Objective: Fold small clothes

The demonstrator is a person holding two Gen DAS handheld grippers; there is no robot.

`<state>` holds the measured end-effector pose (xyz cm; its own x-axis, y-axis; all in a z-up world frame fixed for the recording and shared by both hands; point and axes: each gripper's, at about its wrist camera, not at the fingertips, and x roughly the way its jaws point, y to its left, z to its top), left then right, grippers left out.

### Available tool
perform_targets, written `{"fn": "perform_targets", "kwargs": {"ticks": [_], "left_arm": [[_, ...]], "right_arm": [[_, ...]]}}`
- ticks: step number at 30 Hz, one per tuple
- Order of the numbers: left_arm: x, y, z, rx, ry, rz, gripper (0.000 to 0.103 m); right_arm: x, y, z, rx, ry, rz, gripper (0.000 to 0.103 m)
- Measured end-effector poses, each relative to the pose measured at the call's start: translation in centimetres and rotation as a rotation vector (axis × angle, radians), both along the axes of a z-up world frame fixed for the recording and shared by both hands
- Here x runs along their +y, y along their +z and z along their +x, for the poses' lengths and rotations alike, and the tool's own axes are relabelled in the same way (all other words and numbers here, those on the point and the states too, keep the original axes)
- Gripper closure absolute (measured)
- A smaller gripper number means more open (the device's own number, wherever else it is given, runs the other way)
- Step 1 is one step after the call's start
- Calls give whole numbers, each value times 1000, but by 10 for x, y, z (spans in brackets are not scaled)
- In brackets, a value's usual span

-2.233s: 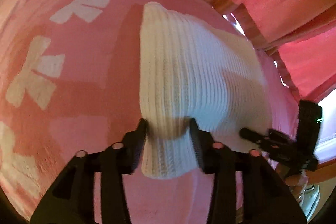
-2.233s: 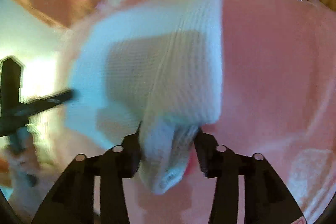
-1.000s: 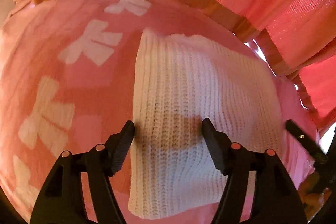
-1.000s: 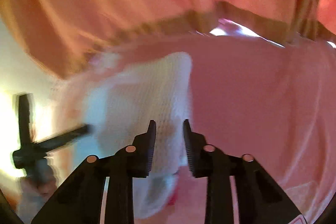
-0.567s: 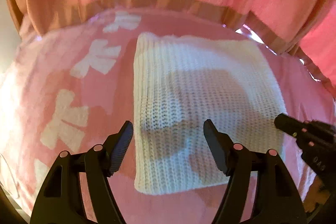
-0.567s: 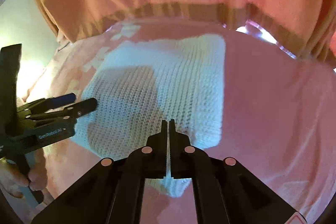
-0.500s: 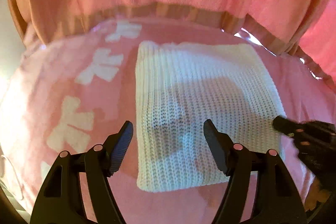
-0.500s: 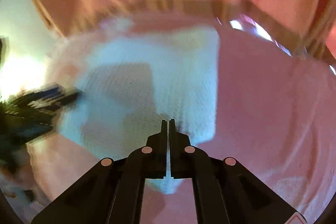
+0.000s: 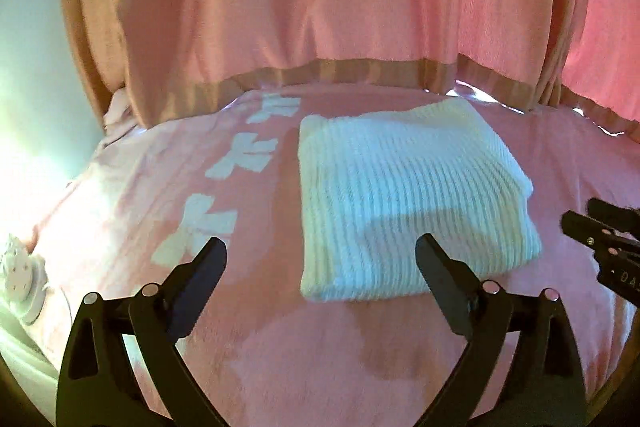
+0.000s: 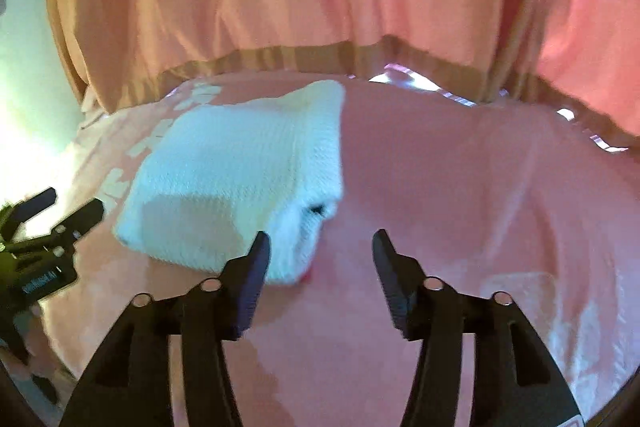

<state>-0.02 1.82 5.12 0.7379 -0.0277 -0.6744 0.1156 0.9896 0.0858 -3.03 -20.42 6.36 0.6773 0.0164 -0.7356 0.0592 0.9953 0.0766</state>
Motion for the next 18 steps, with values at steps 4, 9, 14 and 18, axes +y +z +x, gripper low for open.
{"fn": "perform_targets", "kwargs": {"ticks": [4,9,14,18], "left_arm": [[8,-9,-15,-3,49,-19,9],[13,-15,-33,-43,95,-32,9],[10,-27,-41,-40,117,-25,9],[-3,-36,-49,-54,81,33,9]], "right_arm": [[11,-8,-27,-22,12,-79,35],[15,-25,-42,8,24,-102,31],[15,-41,-47,48,8,-80,30],[12,-48,-49,63,-17,-47,30]]}}
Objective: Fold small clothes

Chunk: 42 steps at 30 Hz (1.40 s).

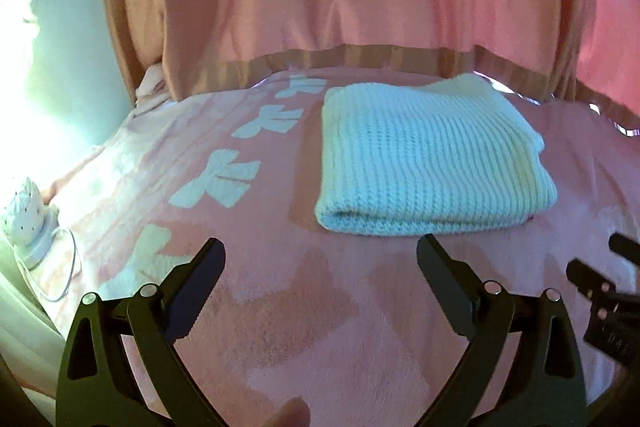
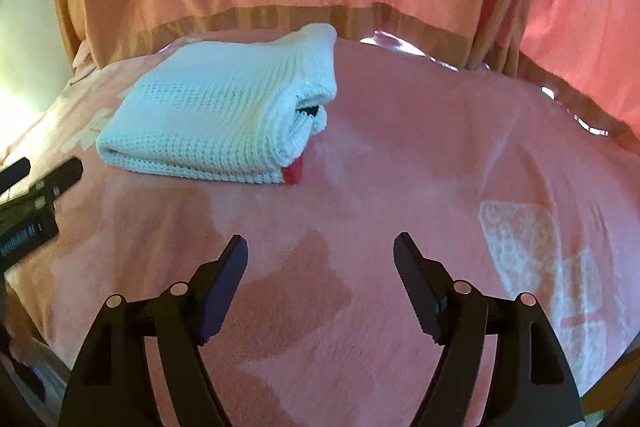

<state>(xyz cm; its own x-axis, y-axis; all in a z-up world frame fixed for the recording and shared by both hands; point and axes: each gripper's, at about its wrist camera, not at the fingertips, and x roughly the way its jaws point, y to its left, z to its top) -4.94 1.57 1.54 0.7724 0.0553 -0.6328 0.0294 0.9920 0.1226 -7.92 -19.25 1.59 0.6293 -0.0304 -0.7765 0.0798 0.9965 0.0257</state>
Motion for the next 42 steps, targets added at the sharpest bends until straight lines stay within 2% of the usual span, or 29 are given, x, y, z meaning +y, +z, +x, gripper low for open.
{"fn": "perform_targets", "kwargs": {"ticks": [3,10,31,42], "left_arm": [[-8,-7,-4,1,-26,28,9],[-11,-16,-6,7,-32,25,9],[-3,-17,0,38,3,-42,9],[-2,-17,1,41,2,-46,9]], "right_arm": [[-2,-4,0,10,-20,16,30],[1,-8,1,7,-33,15,30],[6,-7,2,-1,-32,11,30],[11,-8,-1,1,-28,4,30]]}}
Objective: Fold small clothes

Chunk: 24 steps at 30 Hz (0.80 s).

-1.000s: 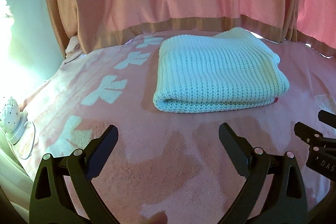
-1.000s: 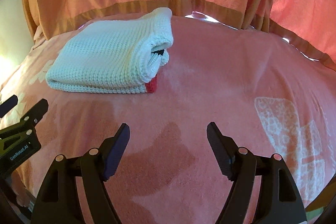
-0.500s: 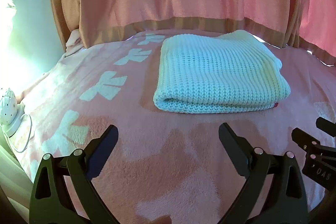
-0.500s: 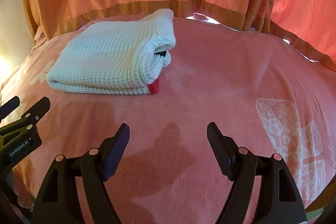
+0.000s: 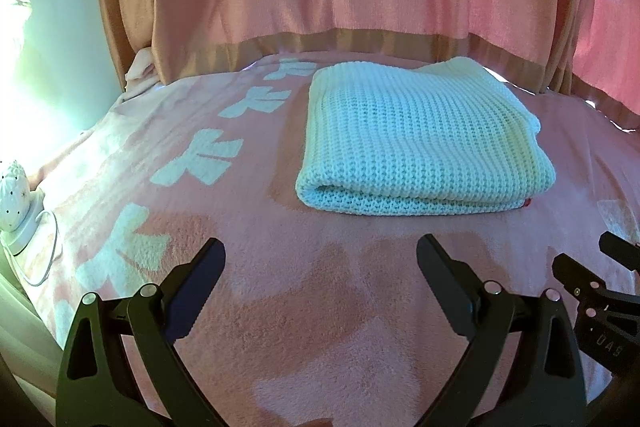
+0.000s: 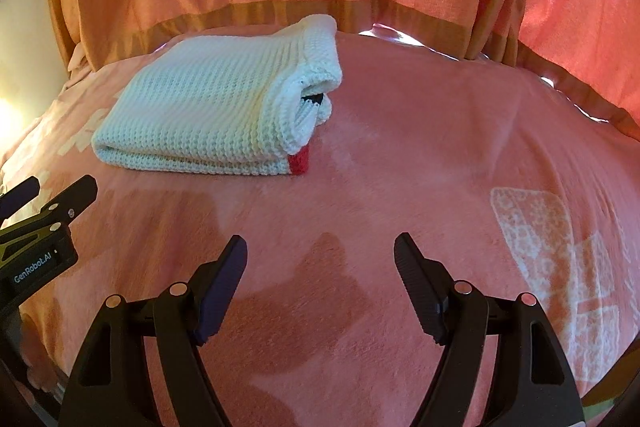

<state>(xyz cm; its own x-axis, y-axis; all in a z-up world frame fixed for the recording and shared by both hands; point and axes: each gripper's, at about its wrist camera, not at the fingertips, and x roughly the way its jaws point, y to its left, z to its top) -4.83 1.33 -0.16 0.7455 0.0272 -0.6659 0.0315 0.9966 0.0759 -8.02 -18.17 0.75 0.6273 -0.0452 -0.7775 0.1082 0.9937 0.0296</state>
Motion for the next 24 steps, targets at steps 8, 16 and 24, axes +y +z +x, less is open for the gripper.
{"fn": "perform_targets", "kwargs": {"ticks": [8,16,24], "left_arm": [[-2,-3,-1,6,-4,-2,6],[-7,-2,-7,-24,-26,9,6],[-5,-2,-4,-10,-17,-3,6]], "right_arm": [[1,0,-1,-2,2,2,30],[2,-1,-1,1,6,3,30],[2,-2,-1,4,6,6,30]]}}
